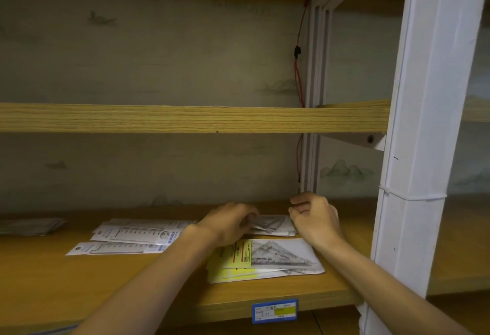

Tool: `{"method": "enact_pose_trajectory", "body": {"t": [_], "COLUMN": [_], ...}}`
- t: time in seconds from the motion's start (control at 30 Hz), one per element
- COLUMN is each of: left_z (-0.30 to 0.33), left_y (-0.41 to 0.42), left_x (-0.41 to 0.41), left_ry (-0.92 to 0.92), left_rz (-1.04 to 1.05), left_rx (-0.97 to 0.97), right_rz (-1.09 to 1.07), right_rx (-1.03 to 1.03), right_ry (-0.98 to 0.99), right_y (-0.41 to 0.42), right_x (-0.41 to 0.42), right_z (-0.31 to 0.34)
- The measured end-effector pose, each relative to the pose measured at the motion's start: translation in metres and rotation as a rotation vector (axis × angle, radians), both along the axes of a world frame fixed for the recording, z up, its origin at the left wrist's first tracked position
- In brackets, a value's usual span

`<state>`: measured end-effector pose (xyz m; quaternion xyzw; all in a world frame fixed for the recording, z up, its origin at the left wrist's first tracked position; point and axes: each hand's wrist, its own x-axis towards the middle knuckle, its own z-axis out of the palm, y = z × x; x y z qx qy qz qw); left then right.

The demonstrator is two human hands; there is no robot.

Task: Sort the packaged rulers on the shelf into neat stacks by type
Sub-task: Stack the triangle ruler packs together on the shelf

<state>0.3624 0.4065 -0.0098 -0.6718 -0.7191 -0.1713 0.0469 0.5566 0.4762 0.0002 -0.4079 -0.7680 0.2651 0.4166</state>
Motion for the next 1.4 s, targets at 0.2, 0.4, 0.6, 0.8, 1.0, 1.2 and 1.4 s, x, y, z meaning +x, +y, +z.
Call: {"method": "enact_pose_trajectory", "body": {"t": [0.2,0.4,0.6,0.8,1.0,1.2,1.4], "left_z": [0.001,0.000,-0.001,0.002,0.005,0.004,0.004], "left_y": [-0.004,0.000,-0.001,-0.008,-0.010,-0.013,-0.023], "left_x": [0.008,0.008,0.006,0.011,0.017,0.025,0.024], "left_ry": [0.119,0.047,0.021,0.031,0.089,0.236,0.265], "left_rz": [0.079,0.080,0.059,0.010,0.034,0.126,0.179], "left_rx": [0.036,-0.109,-0.082,-0.026,0.096,0.214,0.346], "right_rz": [-0.006,-0.011,-0.008,-0.003,0.001,-0.006,-0.006], "right_rx": [-0.041,-0.064,-0.084,-0.109,-0.146,-0.176,-0.299], "right_ry": [0.018,0.033,0.034,0.032,0.071,0.097,0.217], "right_y": [-0.002,-0.002,-0.003,-0.003,-0.005,-0.006,-0.006], "right_x": [0.004,0.007,0.009,0.011,0.012,0.013,0.009], "right_z": [-0.001,-0.004,-0.007,-0.010,-0.008,-0.007,-0.004]}}
